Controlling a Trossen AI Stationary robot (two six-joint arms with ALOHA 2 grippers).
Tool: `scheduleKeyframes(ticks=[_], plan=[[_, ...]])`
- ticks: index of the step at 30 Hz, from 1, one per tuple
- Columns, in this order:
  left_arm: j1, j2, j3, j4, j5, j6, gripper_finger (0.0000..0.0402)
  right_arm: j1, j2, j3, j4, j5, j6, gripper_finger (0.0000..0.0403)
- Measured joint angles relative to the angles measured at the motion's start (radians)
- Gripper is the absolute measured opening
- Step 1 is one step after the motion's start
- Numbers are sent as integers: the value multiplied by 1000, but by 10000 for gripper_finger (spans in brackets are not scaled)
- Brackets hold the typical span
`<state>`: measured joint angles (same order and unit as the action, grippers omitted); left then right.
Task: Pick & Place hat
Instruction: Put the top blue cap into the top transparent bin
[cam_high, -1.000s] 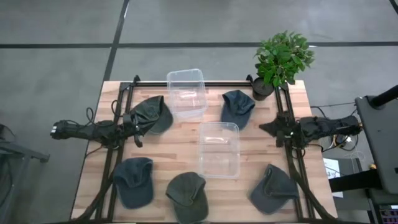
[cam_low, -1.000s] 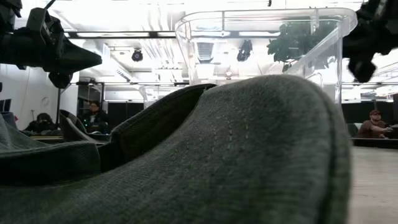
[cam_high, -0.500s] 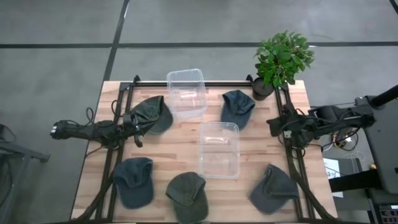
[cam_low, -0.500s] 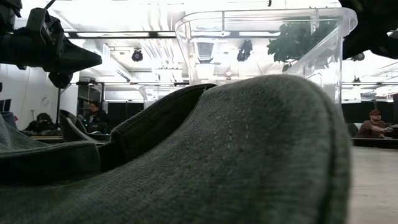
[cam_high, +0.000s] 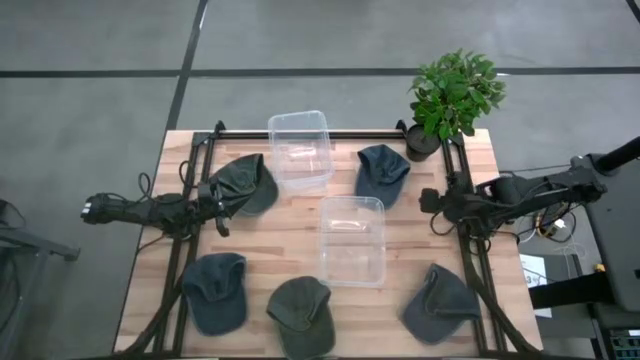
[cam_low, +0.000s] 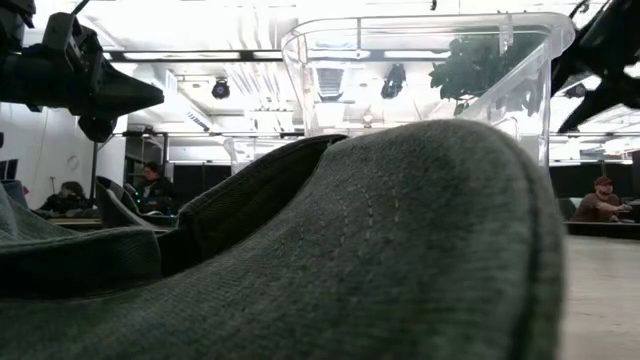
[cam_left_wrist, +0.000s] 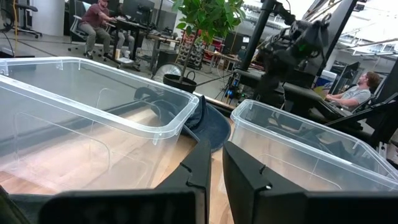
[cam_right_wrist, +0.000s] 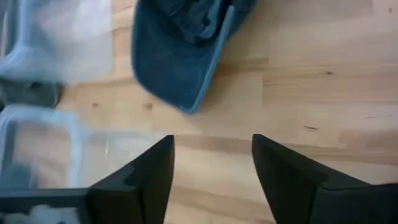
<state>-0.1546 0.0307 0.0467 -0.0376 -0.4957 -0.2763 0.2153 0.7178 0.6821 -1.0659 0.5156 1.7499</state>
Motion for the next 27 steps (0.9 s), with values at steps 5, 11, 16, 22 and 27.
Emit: scheduleKeyframes(ticks=[5,11,16,22,27], plan=[[0,0,0,0,0,0,35,-2,57,-113,164,137,110,235],[0,0,0,0,0,0,35,-7,83,-239,323,227,240,244],[0,0,0,0,0,0,35,-27,117,-320,519,277,225,243],[0,0,0,0,0,0,35,-89,181,-357,665,306,169,234],[0,0,0,0,0,0,35,-160,239,-317,681,301,85,226]])
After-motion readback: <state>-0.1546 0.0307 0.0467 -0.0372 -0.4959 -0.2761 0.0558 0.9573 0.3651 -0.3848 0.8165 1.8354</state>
